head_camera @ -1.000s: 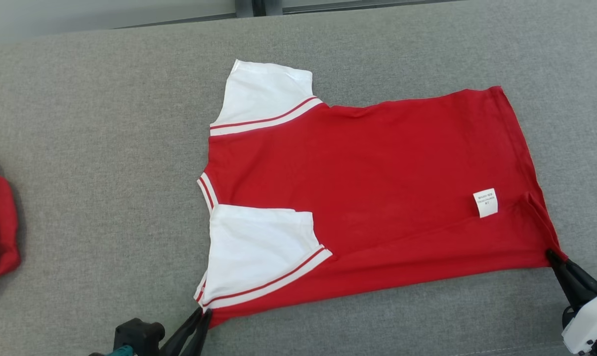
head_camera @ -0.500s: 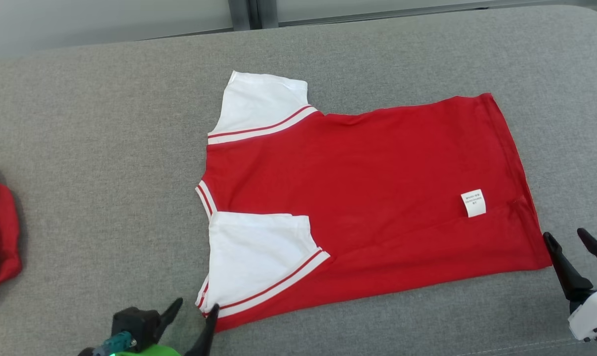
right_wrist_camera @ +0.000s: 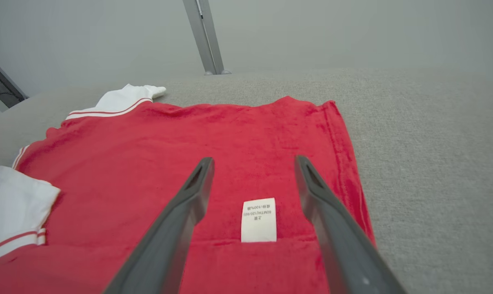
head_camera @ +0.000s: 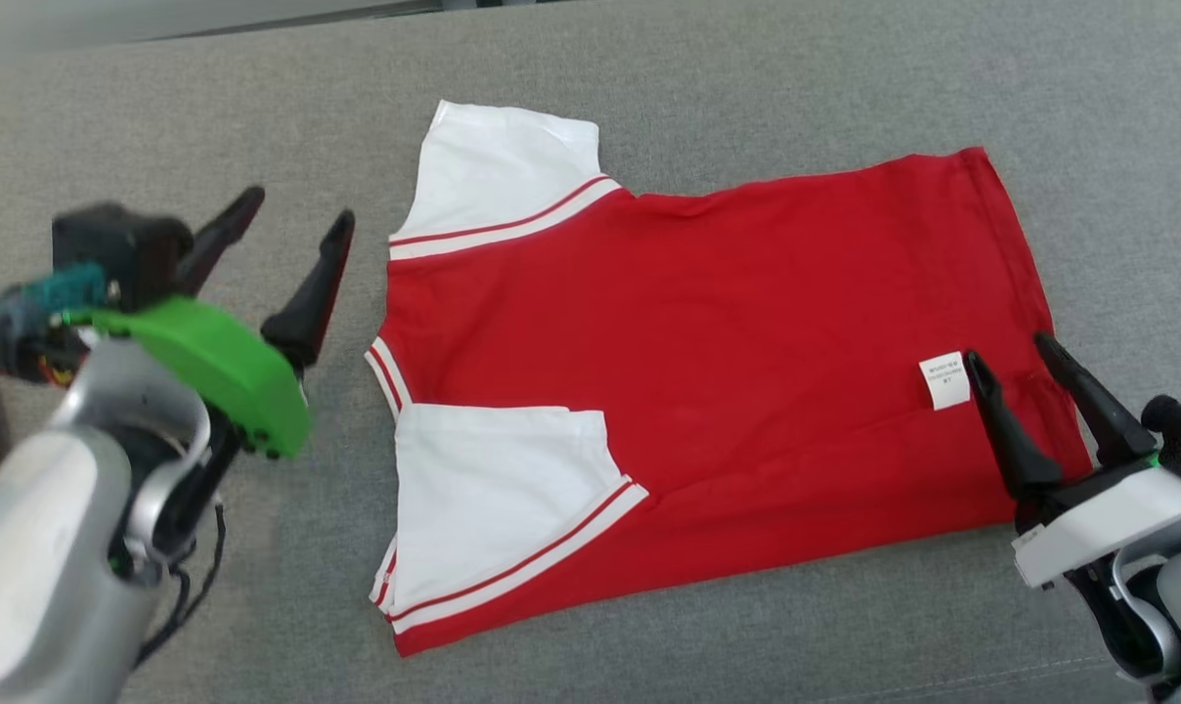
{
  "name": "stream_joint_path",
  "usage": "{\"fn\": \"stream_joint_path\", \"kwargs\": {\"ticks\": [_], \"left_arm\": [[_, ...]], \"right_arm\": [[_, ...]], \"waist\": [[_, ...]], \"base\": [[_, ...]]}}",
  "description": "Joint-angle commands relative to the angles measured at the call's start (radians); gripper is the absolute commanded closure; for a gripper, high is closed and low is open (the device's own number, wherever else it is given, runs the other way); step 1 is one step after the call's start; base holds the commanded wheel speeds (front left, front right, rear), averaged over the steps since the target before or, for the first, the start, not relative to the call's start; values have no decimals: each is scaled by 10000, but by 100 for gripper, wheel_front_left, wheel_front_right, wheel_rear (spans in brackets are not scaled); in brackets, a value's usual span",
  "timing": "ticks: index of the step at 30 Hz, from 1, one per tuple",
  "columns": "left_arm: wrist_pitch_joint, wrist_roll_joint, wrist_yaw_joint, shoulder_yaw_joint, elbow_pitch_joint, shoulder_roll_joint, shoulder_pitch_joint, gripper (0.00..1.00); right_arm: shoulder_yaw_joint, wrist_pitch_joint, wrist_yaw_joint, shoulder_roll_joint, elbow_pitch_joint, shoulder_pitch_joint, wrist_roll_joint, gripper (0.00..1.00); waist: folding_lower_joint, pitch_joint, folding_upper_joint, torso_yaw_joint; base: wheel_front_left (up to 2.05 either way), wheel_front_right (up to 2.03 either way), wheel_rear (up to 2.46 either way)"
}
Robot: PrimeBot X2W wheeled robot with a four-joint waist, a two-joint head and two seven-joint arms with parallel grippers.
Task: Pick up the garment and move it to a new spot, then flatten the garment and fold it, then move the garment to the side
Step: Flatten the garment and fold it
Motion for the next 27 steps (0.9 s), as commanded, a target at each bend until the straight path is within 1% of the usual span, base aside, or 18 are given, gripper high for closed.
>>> {"fn": "stream_joint_path", "kwargs": {"ticks": [1, 3, 5, 9, 13, 20, 27], "left_arm": [[525, -236, -247, -29, 505, -11, -864, 0], [1208, -572, -476, -25, 1289, -165, -1965, 0], [1839, -662, -641, -90, 2146, -174, -3012, 0], [2716, -525, -853, -379, 3600, -373, -4743, 0], [3298, -266, -981, -729, 4777, -486, -5882, 0], [3473, 246, -1105, -1169, 6372, -569, -7065, 0], [3375, 394, -1311, -1512, 7118, -601, -7575, 0]], "right_arm": [[82, -78, -18, 0, 9, -290, -13, 0], [201, -118, -18, -37, -8, -571, 41, 0], [341, -142, -18, -46, -43, -832, 70, 0], [557, -231, -18, 37, -64, -1278, 108, 0], [748, -320, -18, 185, -32, -1621, 183, 0], [898, -392, -18, 380, 84, -1991, 222, 0], [812, -389, -19, 519, -1, -2153, 189, 0]], "waist": [[0, 608, 0, -232], [0, 933, 0, -354], [0, 1253, 0, -521], [0, 1857, 0, -881], [0, 2356, 0, -1218], [0, 2955, 0, -1574], [0, 3192, 0, -1675]], "base": [[0, 0, 0], [0, 0, 0], [0, 0, 0], [0, 0, 0], [0, 0, 0], [0, 0, 0], [0, 0, 0]]}}
